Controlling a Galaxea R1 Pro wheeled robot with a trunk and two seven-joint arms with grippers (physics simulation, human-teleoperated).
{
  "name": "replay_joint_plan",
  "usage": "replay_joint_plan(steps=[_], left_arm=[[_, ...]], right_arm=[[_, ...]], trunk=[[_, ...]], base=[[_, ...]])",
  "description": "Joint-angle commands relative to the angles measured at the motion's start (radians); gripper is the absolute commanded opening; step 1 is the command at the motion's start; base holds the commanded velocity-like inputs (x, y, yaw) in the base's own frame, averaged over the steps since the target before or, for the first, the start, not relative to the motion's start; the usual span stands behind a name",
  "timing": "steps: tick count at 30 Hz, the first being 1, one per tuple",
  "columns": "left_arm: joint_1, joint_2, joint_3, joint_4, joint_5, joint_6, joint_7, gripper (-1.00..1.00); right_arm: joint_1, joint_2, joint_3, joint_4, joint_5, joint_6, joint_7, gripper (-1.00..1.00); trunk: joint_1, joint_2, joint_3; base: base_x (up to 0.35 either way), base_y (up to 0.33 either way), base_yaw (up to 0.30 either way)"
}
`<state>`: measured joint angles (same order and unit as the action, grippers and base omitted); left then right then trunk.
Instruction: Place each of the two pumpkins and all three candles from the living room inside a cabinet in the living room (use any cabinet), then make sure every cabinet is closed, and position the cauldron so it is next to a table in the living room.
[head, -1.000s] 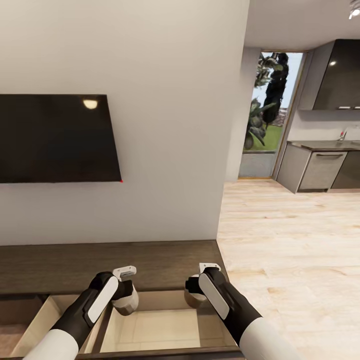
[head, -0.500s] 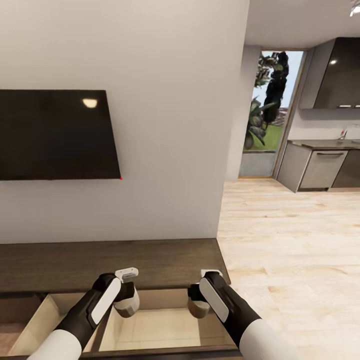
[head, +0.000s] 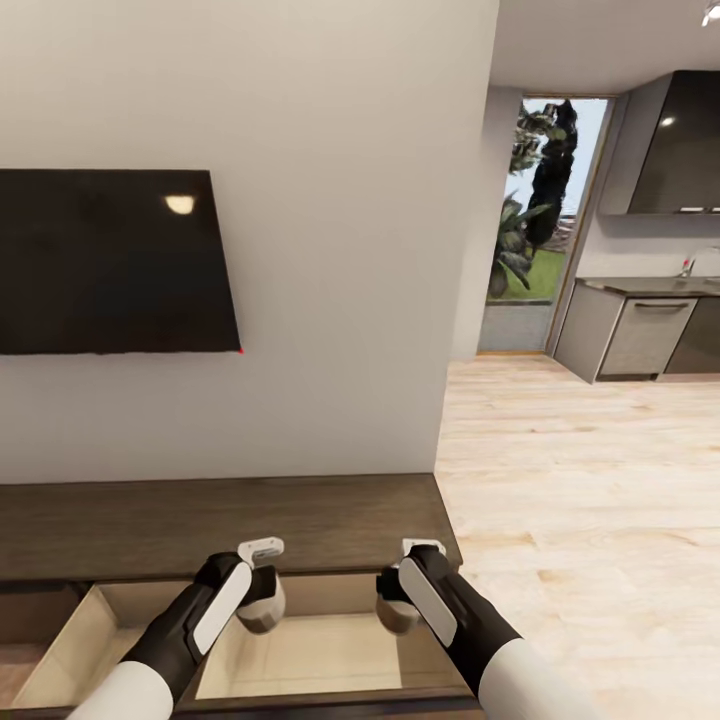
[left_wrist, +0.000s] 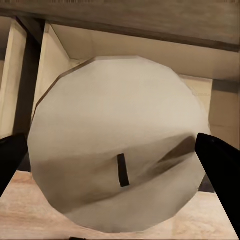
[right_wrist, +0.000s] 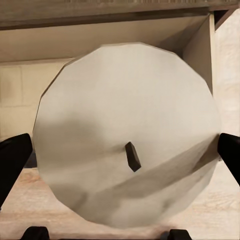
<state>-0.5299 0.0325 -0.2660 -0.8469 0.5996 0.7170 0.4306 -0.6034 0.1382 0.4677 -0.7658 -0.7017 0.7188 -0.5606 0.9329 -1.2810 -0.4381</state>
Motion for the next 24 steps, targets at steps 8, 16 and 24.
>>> replay_joint_plan(steps=[8,16,24], left_arm=[[-0.001,-0.001,-0.037,-0.001,0.01,-0.034,0.01,-1.0],[-0.001,-0.046,-0.066,0.017,-0.006,-0.066,0.017,-1.0],[-0.001,-0.052,-0.071,0.03,-0.04,-0.068,0.017,-1.0]], right_arm=[[-0.001,0.0,0.034,0.005,-0.01,-0.04,-0.007,-1.0],[-0.001,0.0,0.055,0.006,-0.014,-0.063,-0.005,-1.0],[-0.001,0.0,0.055,0.005,-0.015,-0.064,-0.004,-1.0]], trunk=[[0.031,-0.057,-0.026],[0.061,-0.113,-0.051],[0.092,-0.169,-0.076]], base=[[0.0,0.0,0.0],[0.0,0.0,0.0],[0.0,0.0,0.0]])
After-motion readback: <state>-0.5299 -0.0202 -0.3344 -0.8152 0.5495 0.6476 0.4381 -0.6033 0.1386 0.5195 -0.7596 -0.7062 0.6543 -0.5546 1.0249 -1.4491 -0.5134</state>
